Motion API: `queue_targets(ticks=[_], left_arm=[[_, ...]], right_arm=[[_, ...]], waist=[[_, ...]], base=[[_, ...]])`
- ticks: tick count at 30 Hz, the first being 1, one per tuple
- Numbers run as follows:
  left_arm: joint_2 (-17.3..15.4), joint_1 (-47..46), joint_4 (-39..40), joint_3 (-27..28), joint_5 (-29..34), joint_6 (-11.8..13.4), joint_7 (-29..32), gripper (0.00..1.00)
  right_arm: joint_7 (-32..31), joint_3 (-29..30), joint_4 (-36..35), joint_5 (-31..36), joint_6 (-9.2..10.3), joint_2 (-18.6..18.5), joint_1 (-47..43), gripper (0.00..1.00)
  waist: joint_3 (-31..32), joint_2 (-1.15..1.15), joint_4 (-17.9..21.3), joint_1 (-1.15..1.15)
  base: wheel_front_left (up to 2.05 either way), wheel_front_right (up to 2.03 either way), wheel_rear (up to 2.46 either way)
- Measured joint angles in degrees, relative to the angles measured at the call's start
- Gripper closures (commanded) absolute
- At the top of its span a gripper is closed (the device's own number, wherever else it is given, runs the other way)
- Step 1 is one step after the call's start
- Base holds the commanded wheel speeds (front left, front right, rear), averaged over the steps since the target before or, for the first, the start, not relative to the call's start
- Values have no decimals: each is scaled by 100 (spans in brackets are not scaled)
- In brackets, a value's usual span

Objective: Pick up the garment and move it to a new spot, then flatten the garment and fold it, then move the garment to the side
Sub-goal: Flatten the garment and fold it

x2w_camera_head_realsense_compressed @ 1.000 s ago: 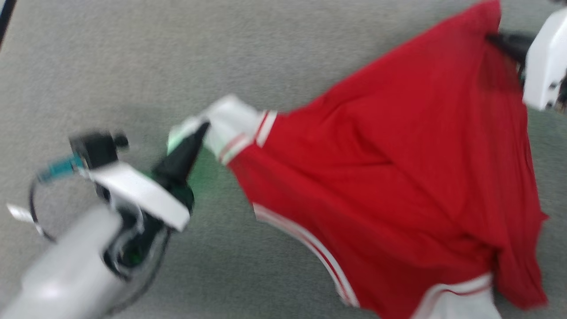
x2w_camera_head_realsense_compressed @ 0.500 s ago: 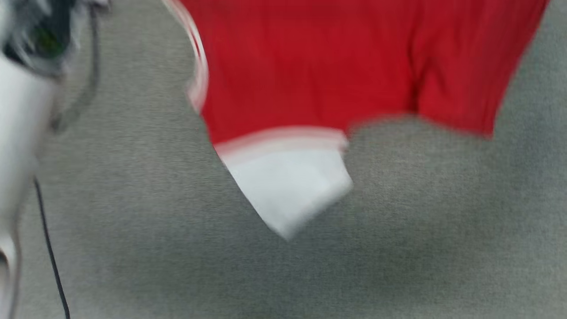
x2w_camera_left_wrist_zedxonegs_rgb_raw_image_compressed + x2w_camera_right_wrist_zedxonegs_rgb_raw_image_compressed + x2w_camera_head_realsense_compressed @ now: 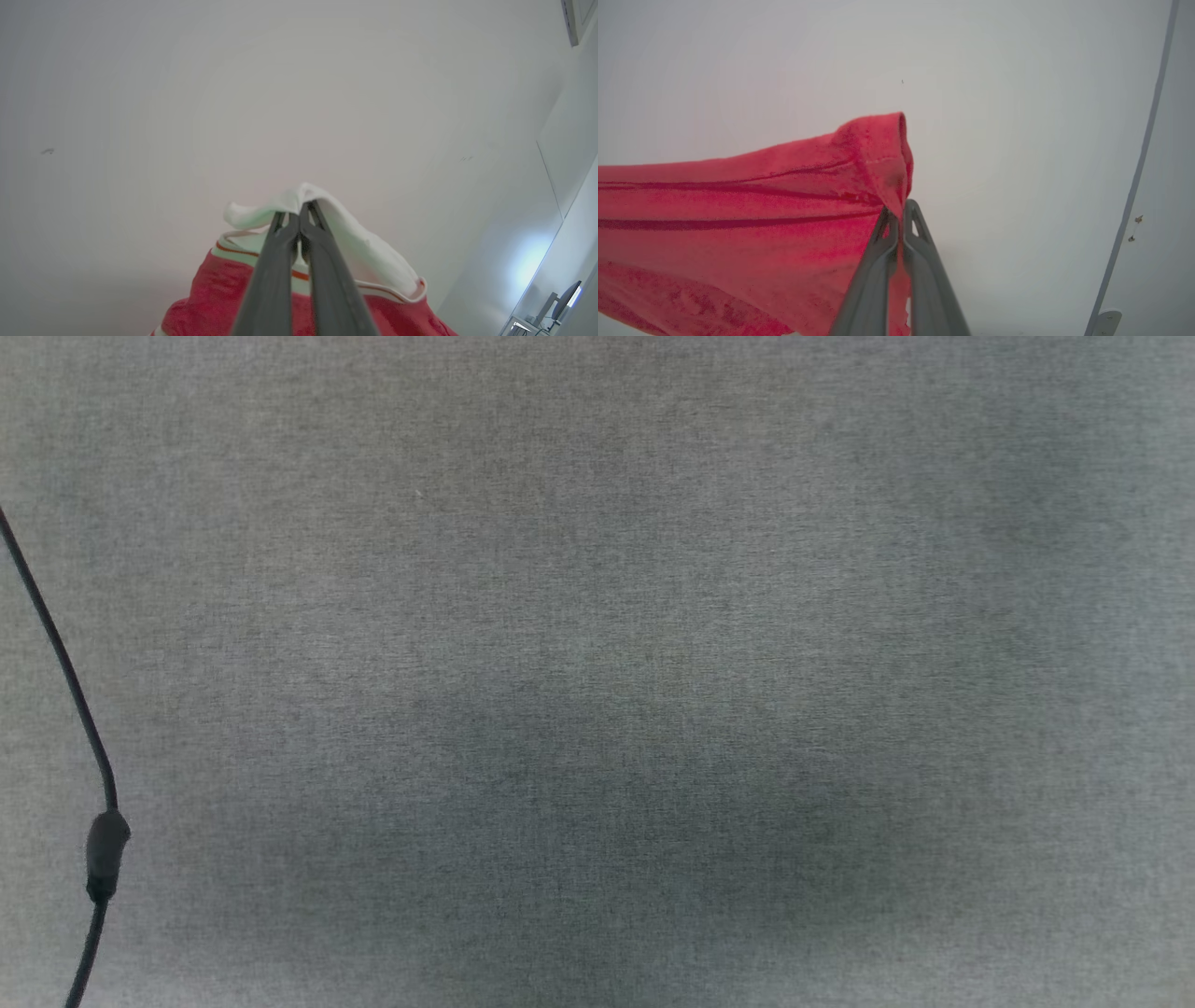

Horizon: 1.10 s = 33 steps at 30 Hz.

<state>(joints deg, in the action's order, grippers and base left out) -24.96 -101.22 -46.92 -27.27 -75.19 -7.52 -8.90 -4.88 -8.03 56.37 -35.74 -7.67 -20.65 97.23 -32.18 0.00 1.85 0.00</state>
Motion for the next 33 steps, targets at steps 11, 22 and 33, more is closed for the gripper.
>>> queue_targets(ticks=[11, 22, 33], left_arm=[[-261, 2882, 1668, 181, -1300, 3, -172, 100], [-584, 6566, 4151, 46, -1448, 3, -485, 100], [-827, 8835, 5136, 99, -1085, 3, -597, 100]], right_arm=[[-218, -766, -386, -367, 2, -142, -1509, 100], [-973, -1054, -2618, -1634, 5, -1210, -4775, 100], [-1595, 8, -4567, -2105, 12, -1625, -7527, 100]], waist=[[2, 0, -175, 0], [453, 0, -352, 0], [1039, 0, -446, 0]], base=[[0, 0, 0], [0, 0, 0], [0, 0, 0]])
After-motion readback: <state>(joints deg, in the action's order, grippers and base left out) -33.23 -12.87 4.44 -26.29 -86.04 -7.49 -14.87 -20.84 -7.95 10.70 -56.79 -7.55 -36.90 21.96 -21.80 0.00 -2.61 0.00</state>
